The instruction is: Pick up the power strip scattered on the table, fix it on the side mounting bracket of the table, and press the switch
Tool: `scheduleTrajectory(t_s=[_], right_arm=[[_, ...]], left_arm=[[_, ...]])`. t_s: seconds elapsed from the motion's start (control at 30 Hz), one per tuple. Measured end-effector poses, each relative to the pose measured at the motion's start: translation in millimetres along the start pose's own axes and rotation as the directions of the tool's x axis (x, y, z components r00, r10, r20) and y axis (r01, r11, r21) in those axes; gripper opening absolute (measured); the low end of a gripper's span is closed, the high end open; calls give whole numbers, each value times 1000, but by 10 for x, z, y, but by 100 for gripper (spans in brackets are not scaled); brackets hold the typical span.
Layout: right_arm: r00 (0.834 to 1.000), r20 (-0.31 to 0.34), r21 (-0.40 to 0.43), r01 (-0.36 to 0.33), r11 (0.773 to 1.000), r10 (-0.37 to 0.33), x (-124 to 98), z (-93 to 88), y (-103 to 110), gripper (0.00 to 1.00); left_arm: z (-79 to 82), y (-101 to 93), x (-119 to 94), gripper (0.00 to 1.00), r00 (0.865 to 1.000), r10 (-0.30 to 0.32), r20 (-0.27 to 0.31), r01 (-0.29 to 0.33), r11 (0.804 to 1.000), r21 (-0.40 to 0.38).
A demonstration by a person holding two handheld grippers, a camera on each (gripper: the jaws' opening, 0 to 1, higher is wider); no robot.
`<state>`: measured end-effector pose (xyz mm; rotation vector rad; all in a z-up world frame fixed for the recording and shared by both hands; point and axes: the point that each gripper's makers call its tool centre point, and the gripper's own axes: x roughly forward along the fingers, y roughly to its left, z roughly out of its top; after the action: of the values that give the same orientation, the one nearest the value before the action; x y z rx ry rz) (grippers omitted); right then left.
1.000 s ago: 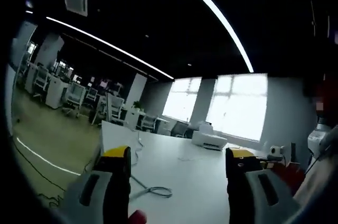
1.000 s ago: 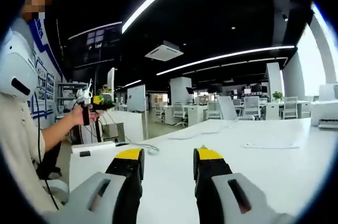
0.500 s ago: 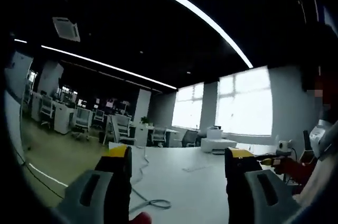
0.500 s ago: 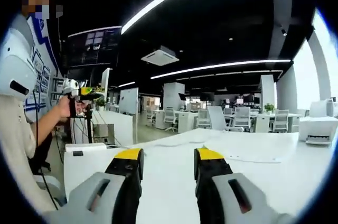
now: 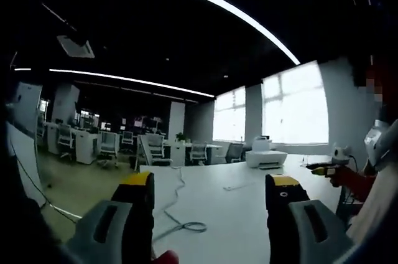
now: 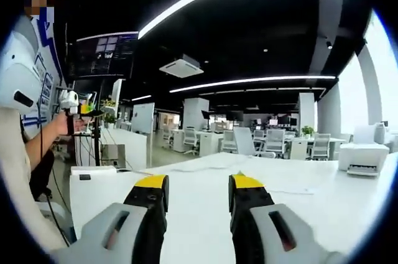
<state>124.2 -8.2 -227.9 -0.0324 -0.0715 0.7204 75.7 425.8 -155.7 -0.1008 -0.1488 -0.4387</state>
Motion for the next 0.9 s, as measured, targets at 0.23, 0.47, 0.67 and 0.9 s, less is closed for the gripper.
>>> scheduleTrajectory(t_s=[0.23, 0.47, 0.67, 0.9], right_arm=[[999, -26, 6, 42, 999, -42, -143, -92, -101, 35], [996, -26, -4, 82, 997, -82, -332, -137, -188, 35], [994, -38, -2, 100, 995, -100, -497, -233, -265, 35], [995, -39, -5, 91, 996, -92, -574, -432, -359, 37]], left_arm=[[-356, -93, -90, 78, 999, 34, -38, -34, 999, 24], [-615, -85, -169, 77, 992, 87, -96, -83, 995, 53], [-749, -99, -239, 78, 985, 134, -107, -124, 987, 102], [-907, -115, -323, 77, 983, 160, -90, -156, 986, 55]])
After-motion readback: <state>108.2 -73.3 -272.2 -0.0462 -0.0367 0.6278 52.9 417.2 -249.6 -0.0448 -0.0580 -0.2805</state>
